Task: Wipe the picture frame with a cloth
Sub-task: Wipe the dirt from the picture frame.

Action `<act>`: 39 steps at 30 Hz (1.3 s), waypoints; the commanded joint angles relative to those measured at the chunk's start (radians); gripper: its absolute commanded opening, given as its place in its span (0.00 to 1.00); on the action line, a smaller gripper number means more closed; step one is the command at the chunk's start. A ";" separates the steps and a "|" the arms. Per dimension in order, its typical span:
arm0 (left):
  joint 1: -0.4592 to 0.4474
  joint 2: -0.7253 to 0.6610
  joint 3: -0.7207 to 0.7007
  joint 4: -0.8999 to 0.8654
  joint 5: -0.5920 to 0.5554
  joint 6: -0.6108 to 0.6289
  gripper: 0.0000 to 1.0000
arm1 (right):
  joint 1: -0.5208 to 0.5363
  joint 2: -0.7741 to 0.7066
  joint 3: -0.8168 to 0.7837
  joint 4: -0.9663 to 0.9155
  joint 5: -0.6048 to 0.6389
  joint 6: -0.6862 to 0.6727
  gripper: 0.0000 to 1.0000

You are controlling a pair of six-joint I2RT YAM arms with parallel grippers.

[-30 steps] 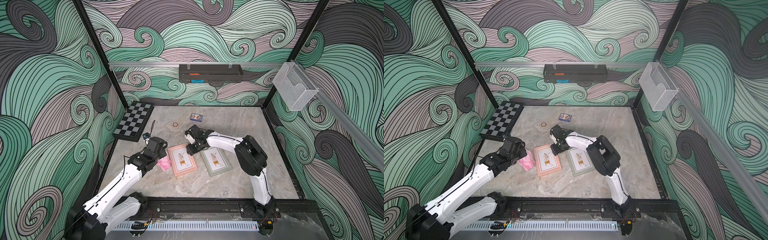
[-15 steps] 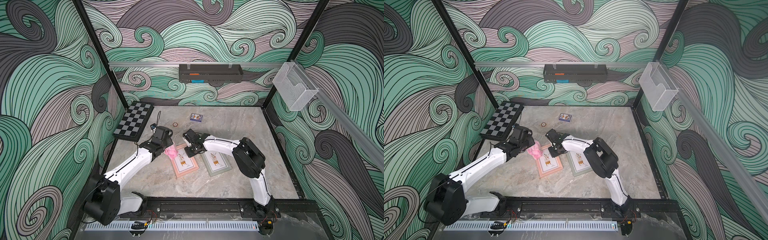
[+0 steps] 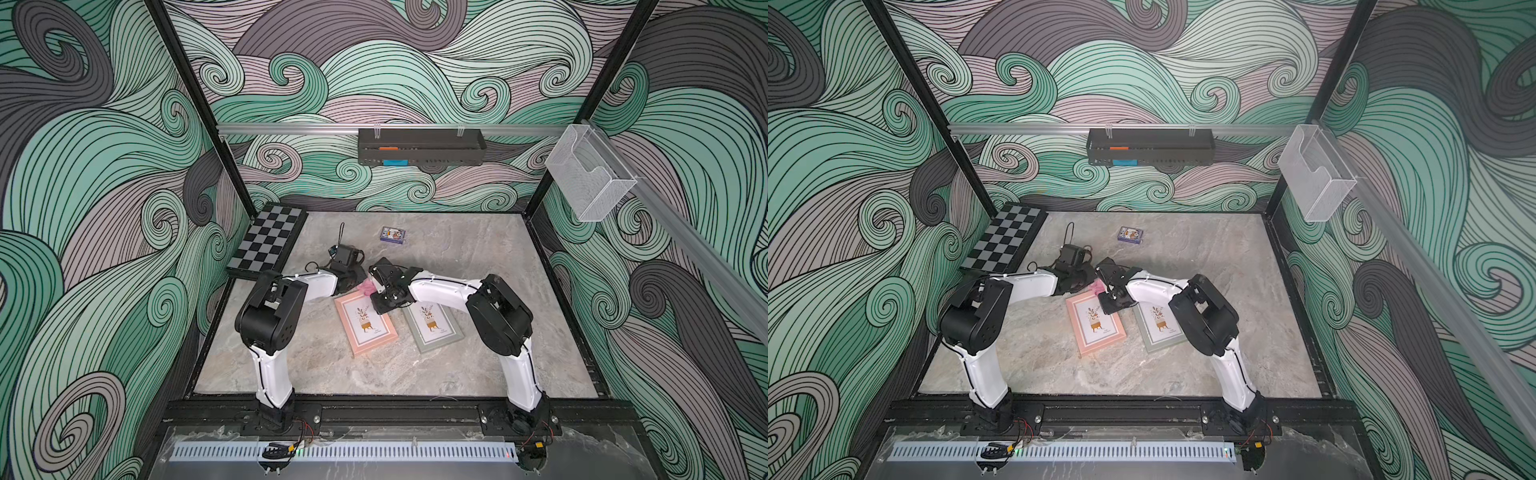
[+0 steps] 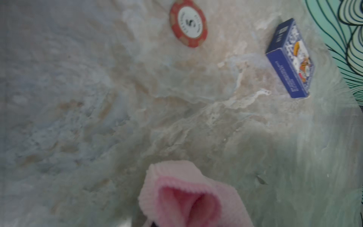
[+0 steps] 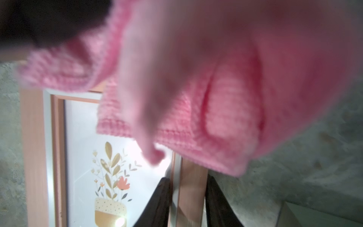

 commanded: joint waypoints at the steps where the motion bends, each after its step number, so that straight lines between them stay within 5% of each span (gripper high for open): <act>1: 0.005 -0.078 -0.025 -0.074 -0.061 -0.022 0.00 | -0.020 0.076 -0.060 -0.156 0.025 -0.001 0.31; 8: 0.005 -0.331 -0.140 -0.397 -0.309 -0.017 0.00 | -0.032 0.082 -0.065 -0.153 0.027 0.001 0.32; 14: 0.005 -0.439 -0.217 -0.501 -0.362 -0.021 0.00 | -0.041 0.077 -0.059 -0.154 0.022 -0.001 0.32; 21: 0.006 -0.403 -0.207 -0.283 -0.230 -0.002 0.00 | -0.045 0.067 -0.045 -0.155 0.015 -0.010 0.33; 28: 0.012 -0.157 0.004 -0.173 -0.133 0.040 0.00 | -0.044 0.100 -0.028 -0.154 -0.026 -0.006 0.33; 35: -0.007 -0.042 -0.008 -0.009 0.083 -0.089 0.00 | -0.046 0.113 -0.028 -0.154 -0.019 -0.005 0.34; 39: -0.014 -0.074 -0.032 -0.056 0.039 -0.090 0.00 | -0.047 0.121 -0.022 -0.154 -0.021 -0.005 0.34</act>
